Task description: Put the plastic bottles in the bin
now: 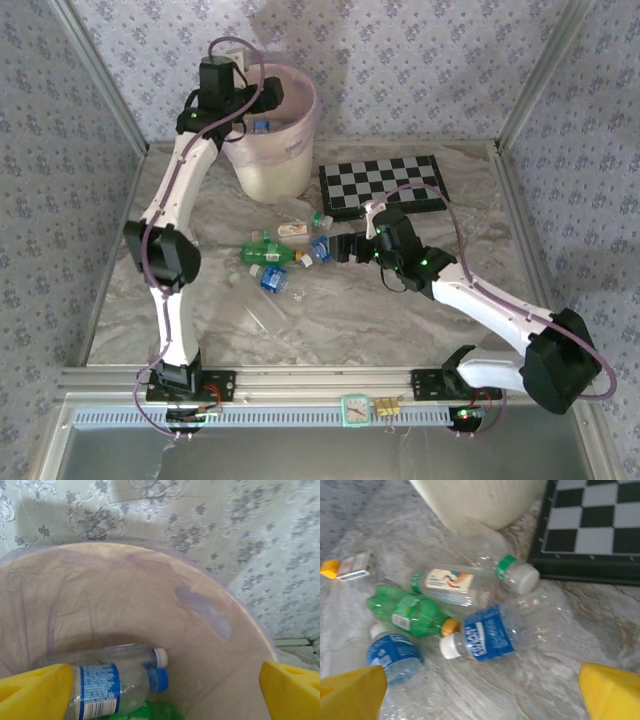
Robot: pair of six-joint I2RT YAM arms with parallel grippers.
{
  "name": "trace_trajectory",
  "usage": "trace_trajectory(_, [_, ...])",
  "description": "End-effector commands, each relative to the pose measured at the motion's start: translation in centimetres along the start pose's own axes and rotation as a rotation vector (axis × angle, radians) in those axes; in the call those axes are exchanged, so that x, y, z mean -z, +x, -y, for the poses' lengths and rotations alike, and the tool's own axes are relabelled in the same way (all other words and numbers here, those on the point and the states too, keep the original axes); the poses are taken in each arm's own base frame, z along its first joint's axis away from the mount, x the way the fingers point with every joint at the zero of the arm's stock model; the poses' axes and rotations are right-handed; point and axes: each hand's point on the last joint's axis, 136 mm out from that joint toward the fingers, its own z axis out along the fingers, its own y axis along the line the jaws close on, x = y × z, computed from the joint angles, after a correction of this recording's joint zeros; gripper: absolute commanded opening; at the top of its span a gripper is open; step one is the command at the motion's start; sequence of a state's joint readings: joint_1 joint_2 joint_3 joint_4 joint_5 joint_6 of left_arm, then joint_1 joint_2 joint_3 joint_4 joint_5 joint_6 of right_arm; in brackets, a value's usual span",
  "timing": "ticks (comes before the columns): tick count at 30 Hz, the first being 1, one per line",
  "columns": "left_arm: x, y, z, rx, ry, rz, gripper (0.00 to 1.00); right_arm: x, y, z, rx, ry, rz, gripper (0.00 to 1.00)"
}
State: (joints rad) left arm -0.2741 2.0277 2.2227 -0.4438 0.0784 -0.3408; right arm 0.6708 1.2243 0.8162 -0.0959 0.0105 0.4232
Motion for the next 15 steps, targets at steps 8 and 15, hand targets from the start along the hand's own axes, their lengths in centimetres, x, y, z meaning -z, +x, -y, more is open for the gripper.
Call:
trace_trajectory(8, [10.0, 2.8, 1.3, 0.083, 0.117, 0.184, 1.0, -2.7, 0.5, 5.2, -0.236, 0.238, -0.046, 1.0])
trace_trajectory(15, [13.8, 12.9, 0.8, 0.143, 0.099, 0.083, 1.0, -6.4, 0.3, 5.8, -0.363, 0.272, -0.063, 1.0])
